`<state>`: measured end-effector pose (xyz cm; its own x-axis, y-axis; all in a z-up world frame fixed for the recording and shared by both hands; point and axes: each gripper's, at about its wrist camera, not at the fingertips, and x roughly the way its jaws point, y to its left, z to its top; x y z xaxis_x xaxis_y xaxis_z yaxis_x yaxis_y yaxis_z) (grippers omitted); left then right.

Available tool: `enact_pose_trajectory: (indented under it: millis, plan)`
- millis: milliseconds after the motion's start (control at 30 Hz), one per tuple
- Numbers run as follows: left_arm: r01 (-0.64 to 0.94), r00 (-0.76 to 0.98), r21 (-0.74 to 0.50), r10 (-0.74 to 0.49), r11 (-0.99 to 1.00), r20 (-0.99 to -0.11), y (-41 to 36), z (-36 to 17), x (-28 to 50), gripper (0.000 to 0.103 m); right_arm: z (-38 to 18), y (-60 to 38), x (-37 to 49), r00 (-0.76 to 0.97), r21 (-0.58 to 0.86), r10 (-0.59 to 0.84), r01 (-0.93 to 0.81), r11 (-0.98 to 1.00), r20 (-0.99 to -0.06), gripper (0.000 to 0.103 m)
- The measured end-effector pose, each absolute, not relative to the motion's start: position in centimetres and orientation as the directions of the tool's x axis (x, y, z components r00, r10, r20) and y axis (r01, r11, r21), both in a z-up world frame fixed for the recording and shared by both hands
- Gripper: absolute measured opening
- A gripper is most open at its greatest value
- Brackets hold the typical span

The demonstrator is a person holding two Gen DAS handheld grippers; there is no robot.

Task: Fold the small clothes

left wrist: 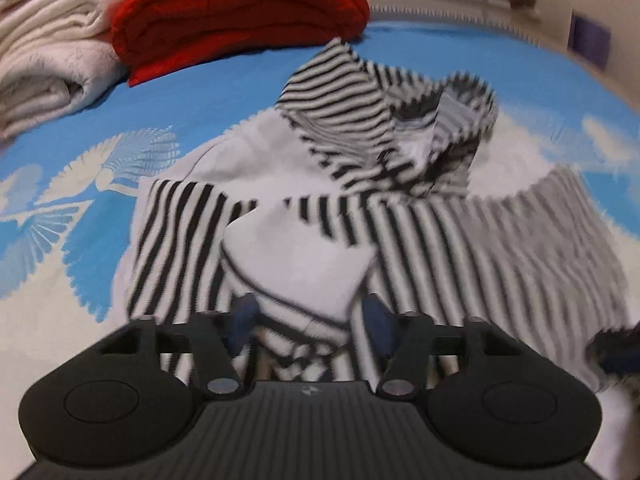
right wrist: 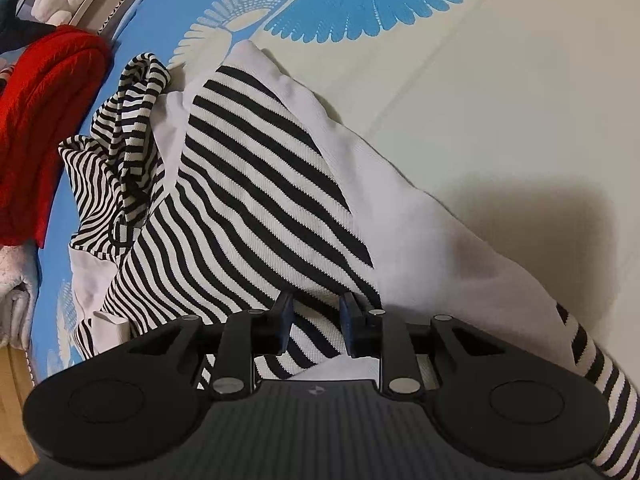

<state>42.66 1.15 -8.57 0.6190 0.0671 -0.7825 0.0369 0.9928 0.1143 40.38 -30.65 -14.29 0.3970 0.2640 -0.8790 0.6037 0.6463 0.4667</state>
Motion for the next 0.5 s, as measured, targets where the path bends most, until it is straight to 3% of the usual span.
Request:
enact_pose_trajectory:
  millis: [33, 67, 133, 233, 333, 500]
  plan:
    - [0.024, 0.616, 0.138, 0.094, 0.990, -0.782, 1.5, -8.8, 42.7, 0.022, -14.3, -30.7, 40.4, 0.397, 0.469, 0.267, 0.603, 0.645, -0.878, 0.026]
    - [-0.019, 0.622, 0.145, 0.125, 0.989, -0.773, 2.3, -8.5, 42.5, 0.017, -14.3, -30.8, 40.4, 0.397, 0.471, 0.270, 0.604, 0.643, -0.877, 0.026]
    - [-0.141, 0.635, 0.101, 0.168, 0.985, -0.754, 4.4, -7.2, 41.9, 0.017, -14.4, -30.9, 40.3, 0.398, 0.476, 0.275, 0.607, 0.636, -0.875, 0.026]
    - [-0.316, 0.641, -0.074, 0.156, 0.946, -0.751, 7.7, -4.6, 39.5, 0.019, -14.4, -31.1, 40.2, 0.401, 0.481, 0.279, 0.610, 0.629, -0.873, 0.026]
    - [-0.425, 0.629, -0.158, 0.165, 0.891, -0.760, 10.1, -3.4, 37.0, 0.032, -14.4, -31.3, 40.0, 0.402, 0.481, 0.276, 0.615, 0.625, -0.873, 0.026]
    - [-0.518, 0.567, -0.361, -0.004, 0.776, -0.824, 14.8, -5.5, 37.0, 0.036, -14.1, -31.3, 39.7, 0.402, 0.475, 0.266, 0.624, 0.621, -0.876, 0.026]
